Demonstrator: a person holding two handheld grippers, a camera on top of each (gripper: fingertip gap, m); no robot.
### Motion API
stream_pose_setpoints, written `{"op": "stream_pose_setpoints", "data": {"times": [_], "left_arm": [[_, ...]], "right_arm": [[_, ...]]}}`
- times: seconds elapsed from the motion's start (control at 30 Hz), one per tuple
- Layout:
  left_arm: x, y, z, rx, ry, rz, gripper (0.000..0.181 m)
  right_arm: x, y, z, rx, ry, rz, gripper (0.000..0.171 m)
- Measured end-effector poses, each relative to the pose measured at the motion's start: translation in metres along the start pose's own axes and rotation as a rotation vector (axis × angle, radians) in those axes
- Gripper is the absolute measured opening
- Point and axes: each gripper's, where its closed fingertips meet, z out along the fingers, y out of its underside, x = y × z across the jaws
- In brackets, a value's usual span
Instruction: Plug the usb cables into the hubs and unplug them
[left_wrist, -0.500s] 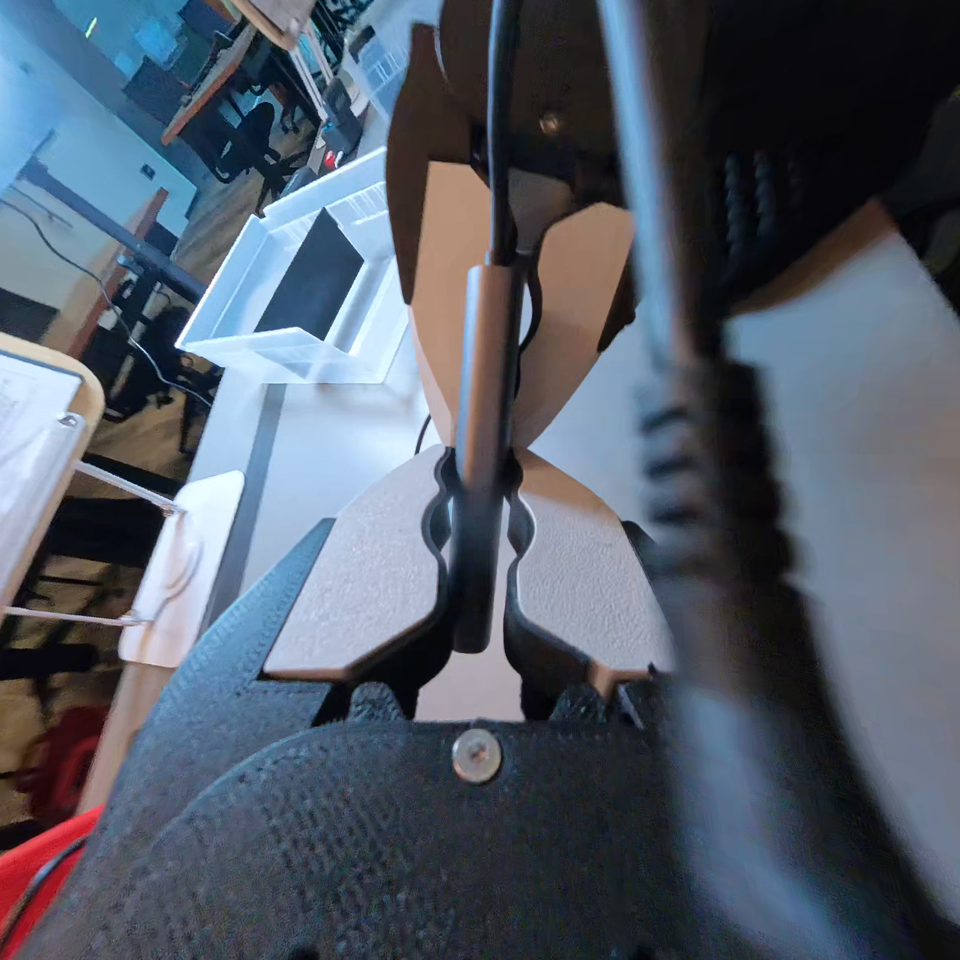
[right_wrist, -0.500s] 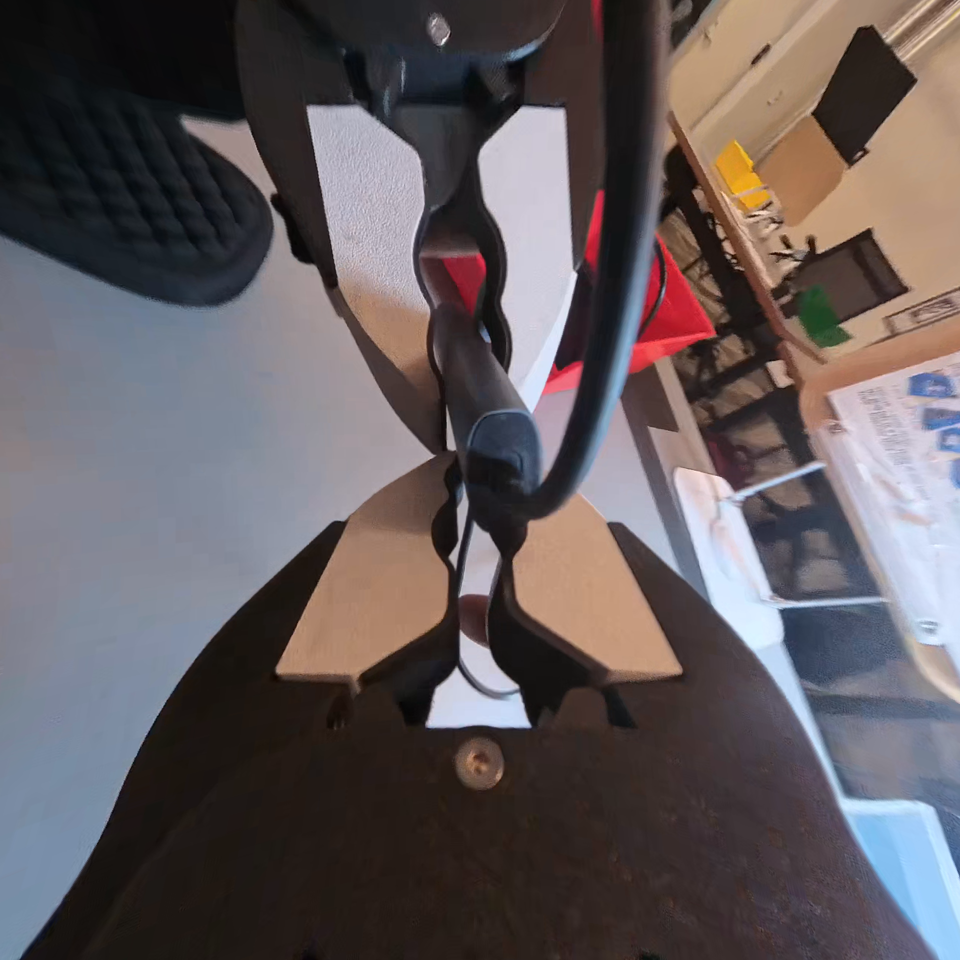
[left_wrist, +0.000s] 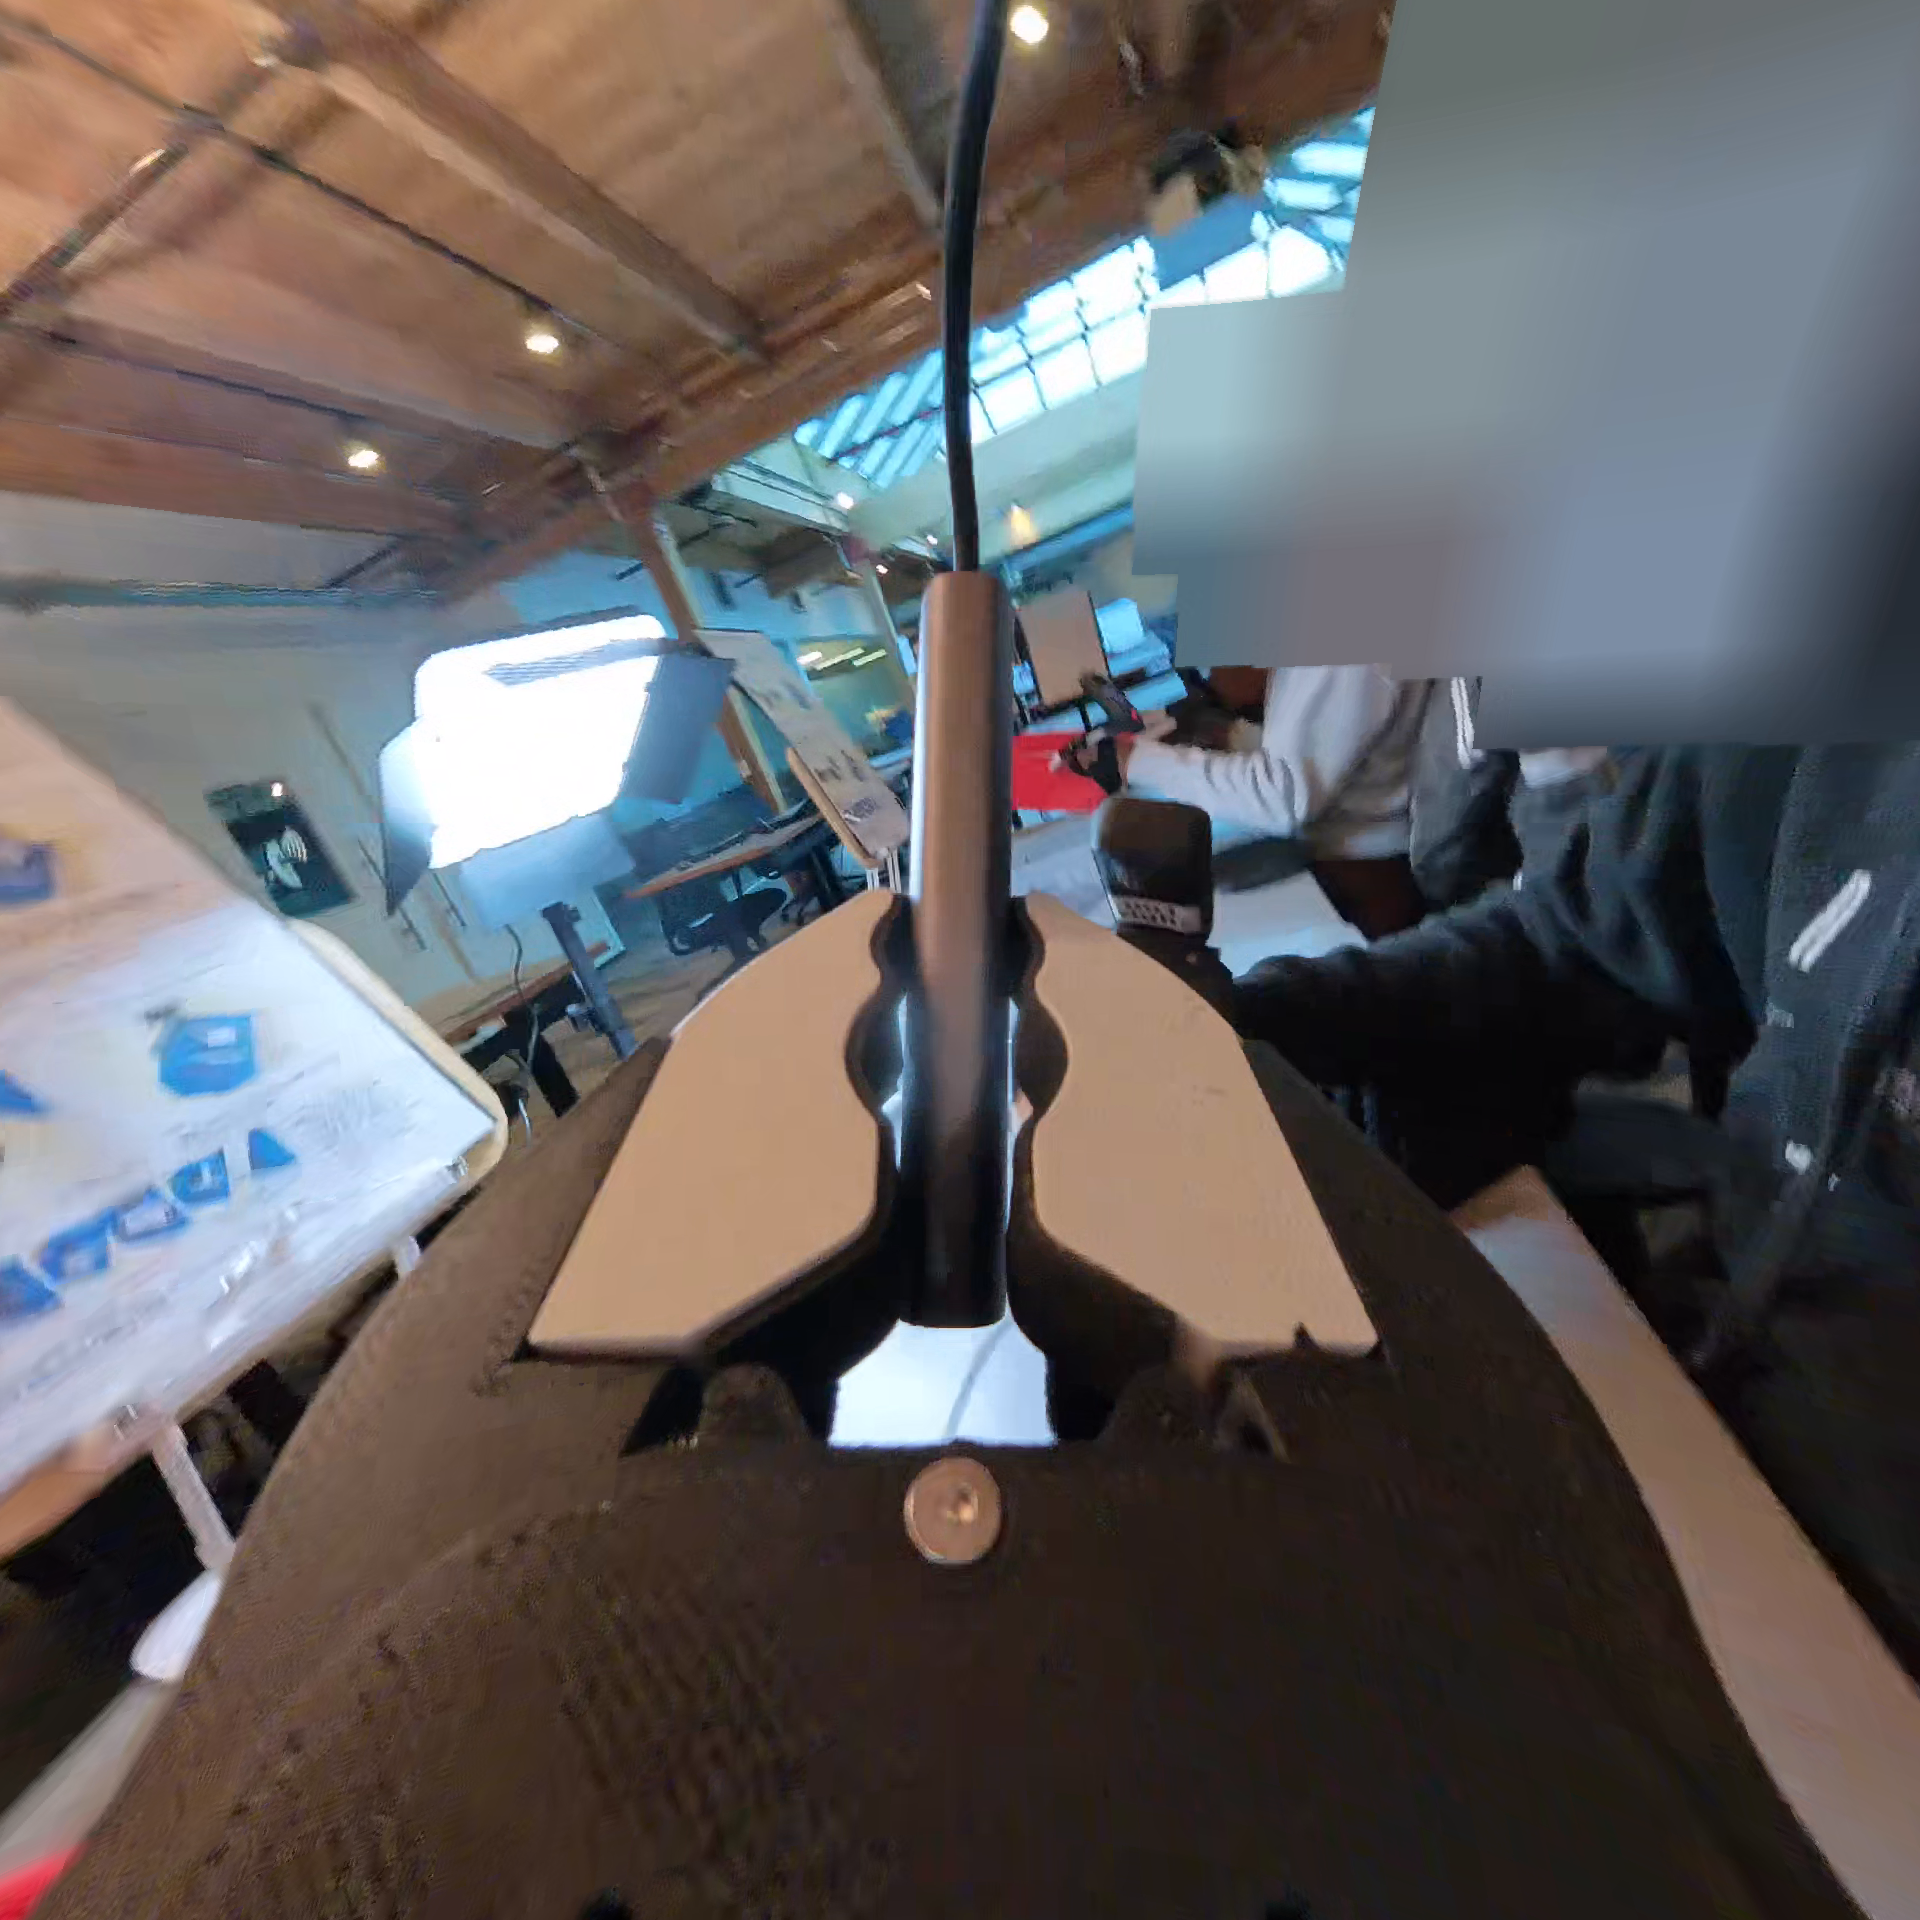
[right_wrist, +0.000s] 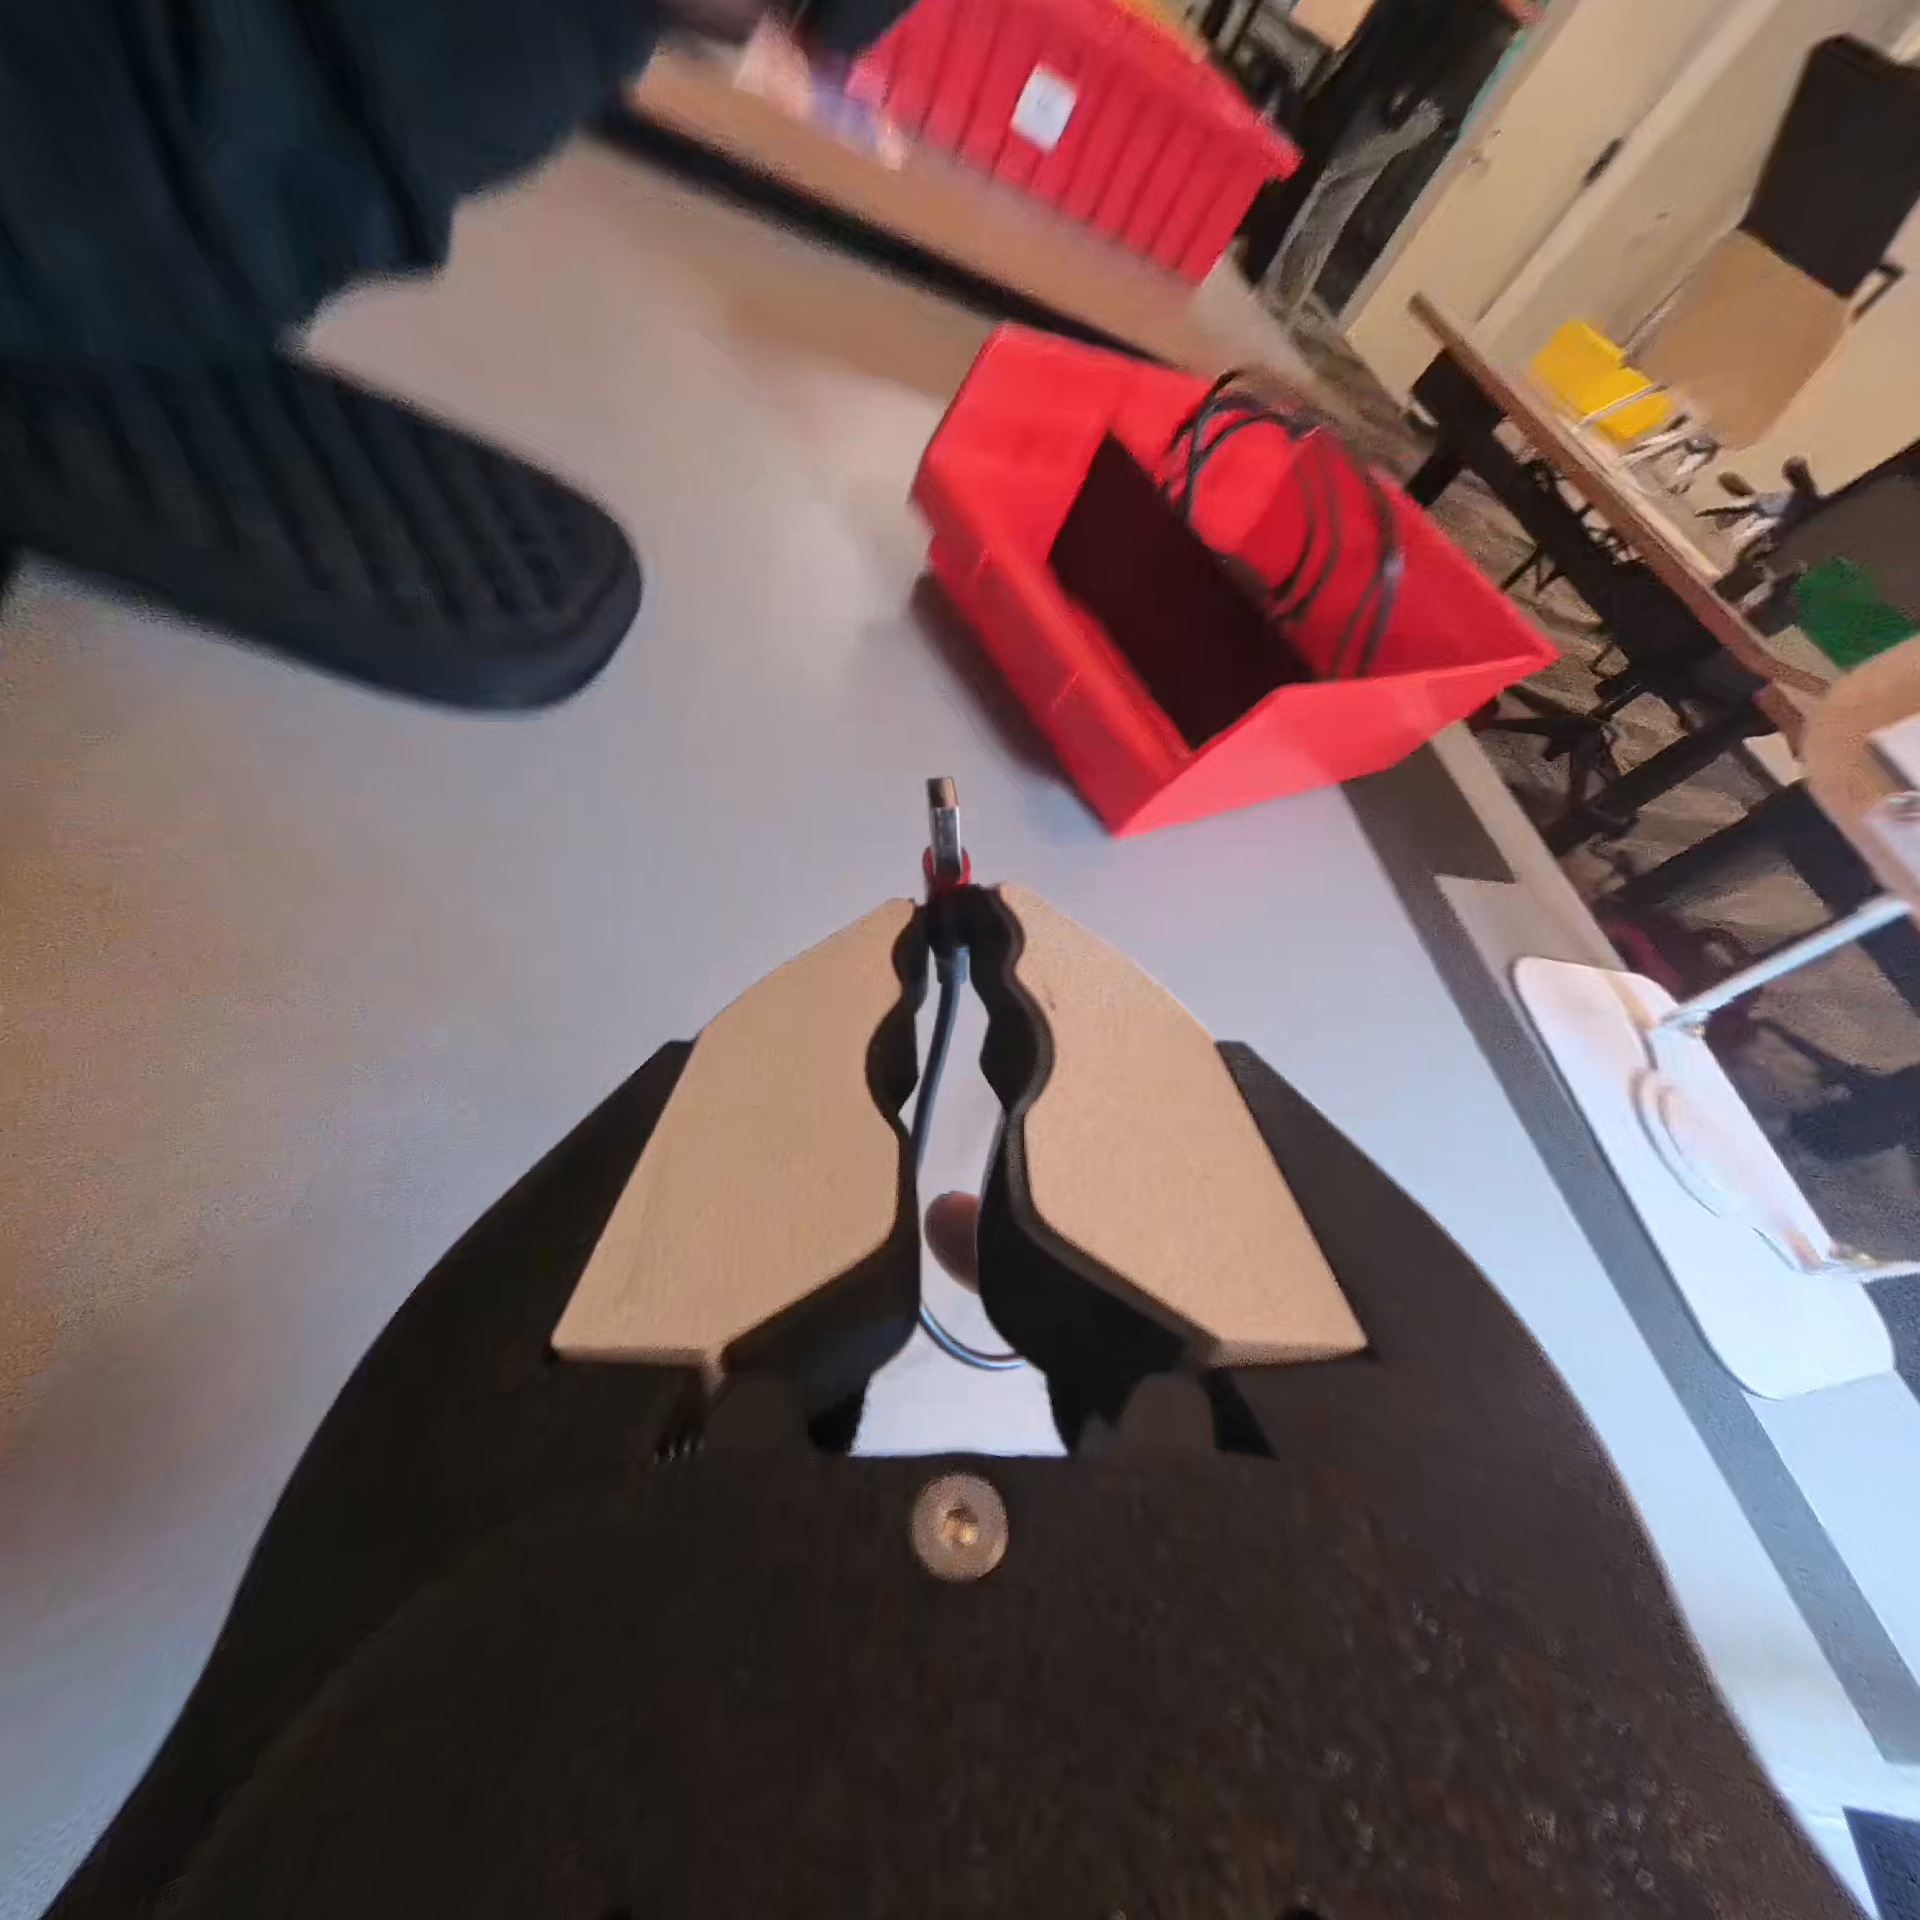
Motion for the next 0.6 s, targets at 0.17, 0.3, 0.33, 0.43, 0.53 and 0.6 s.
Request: {"op": "stream_pose_setpoints", "data": {"times": [0.17, 0.3, 0.33, 0.43, 0.53, 0.6], "left_arm": [[-0.038, 0.048, -0.023, -0.043, -0.179, -0.179, 0.018], [-0.039, 0.094, -0.011, -0.171, -0.206, -0.254, 0.018], [-0.037, 0.104, -0.007, -0.201, -0.2, -0.259, 0.018], [-0.036, 0.131, 0.003, -0.297, -0.242, -0.256, 0.018], [-0.035, 0.158, 0.008, -0.409, -0.283, -0.221, 0.018], [-0.034, 0.172, 0.009, -0.466, -0.298, -0.196, 0.018]], "right_arm": [[0.064, -0.034, -0.039, 0.113, 0.169, 0.077, 0.008], [0.12, -0.059, -0.084, 0.221, 0.34, 0.136, 0.008], [0.135, -0.062, -0.096, 0.234, 0.395, 0.135, 0.008], [0.178, -0.062, -0.127, 0.204, 0.557, 0.141, 0.008], [0.217, -0.031, -0.15, 0.075, 0.718, 0.163, 0.008], [0.233, 0.003, -0.154, 0.005, 0.756, 0.233, 0.008]]}}
